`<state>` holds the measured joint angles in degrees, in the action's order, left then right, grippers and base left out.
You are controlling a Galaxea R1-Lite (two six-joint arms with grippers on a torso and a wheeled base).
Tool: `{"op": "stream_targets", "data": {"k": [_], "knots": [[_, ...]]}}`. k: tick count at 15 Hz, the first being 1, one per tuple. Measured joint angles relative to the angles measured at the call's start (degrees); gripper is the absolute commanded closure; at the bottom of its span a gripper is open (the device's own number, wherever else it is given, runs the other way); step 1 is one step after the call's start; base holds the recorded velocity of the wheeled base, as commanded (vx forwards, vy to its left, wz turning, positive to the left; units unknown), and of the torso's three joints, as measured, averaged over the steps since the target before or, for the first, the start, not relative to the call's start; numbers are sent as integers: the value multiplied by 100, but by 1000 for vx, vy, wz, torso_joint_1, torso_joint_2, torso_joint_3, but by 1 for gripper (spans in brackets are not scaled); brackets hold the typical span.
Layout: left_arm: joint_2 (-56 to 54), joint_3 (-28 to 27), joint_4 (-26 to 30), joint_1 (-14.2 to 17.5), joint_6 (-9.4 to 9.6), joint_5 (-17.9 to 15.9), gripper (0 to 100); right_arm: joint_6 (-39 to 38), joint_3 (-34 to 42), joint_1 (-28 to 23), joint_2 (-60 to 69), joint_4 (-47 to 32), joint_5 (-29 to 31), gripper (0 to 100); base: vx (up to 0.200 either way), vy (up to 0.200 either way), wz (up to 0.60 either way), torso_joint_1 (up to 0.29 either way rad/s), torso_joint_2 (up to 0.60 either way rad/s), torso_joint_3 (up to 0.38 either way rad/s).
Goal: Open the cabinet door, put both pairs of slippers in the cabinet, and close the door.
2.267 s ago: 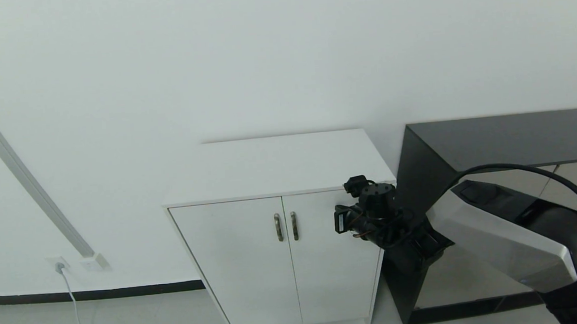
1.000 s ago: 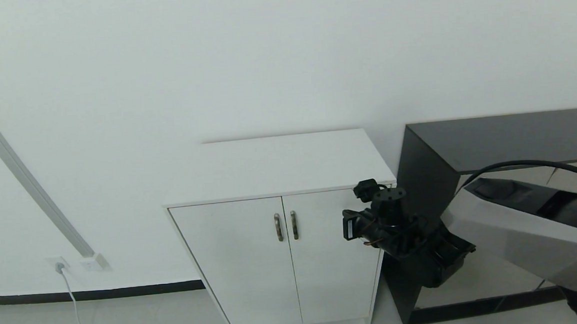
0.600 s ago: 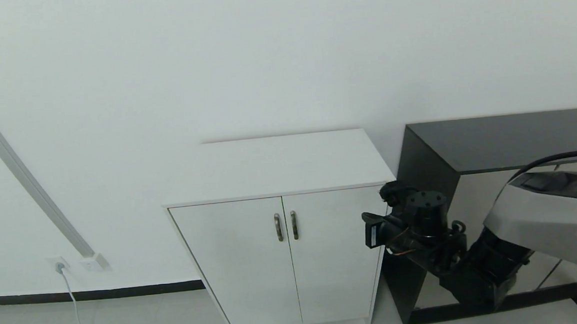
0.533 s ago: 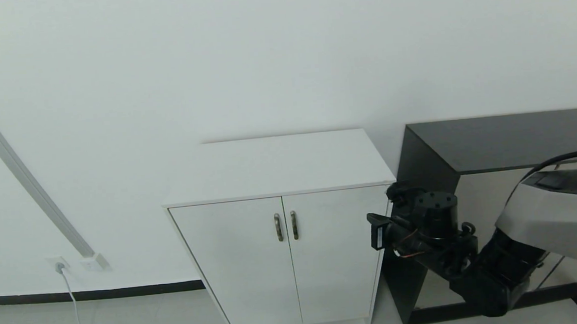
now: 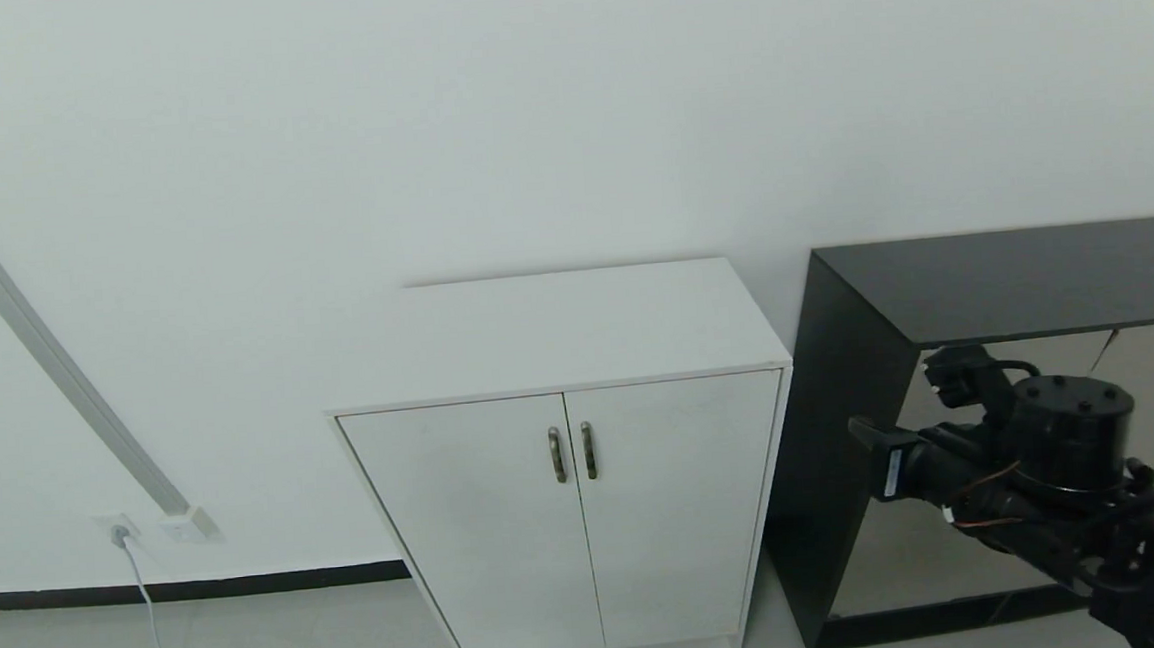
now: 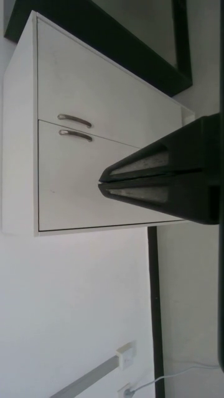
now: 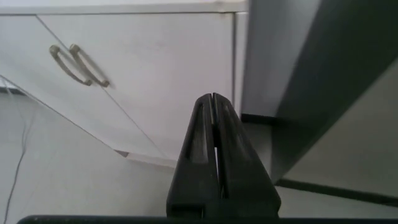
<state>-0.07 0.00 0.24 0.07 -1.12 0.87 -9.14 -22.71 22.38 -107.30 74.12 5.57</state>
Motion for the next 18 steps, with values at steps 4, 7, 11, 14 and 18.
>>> {"op": "stream_targets", "data": {"k": [4, 7, 11, 14, 18], "knots": [[0, 0, 0, 0, 0, 0, 100, 134, 775, -494, 796, -5, 0, 100, 0, 0, 0, 0, 0, 0], [0, -2, 0, 0, 0, 0, 100, 219, 1296, -822, 1392, -16, -5, 100, 0, 0, 0, 0, 0, 0], [0, -2, 0, 0, 0, 0, 100, 455, 2004, -1167, 2367, -88, -21, 100, 0, 0, 0, 0, 0, 0], [0, 0, -2, 0, 0, 0, 100, 512, 2233, -1384, 3198, -739, -40, 100, 0, 0, 0, 0, 0, 0], [0, 0, -2, 0, 1, 4, 100, 613, 2150, -1510, 4680, -2593, -49, 100, 0, 0, 0, 0, 0, 0]]}}
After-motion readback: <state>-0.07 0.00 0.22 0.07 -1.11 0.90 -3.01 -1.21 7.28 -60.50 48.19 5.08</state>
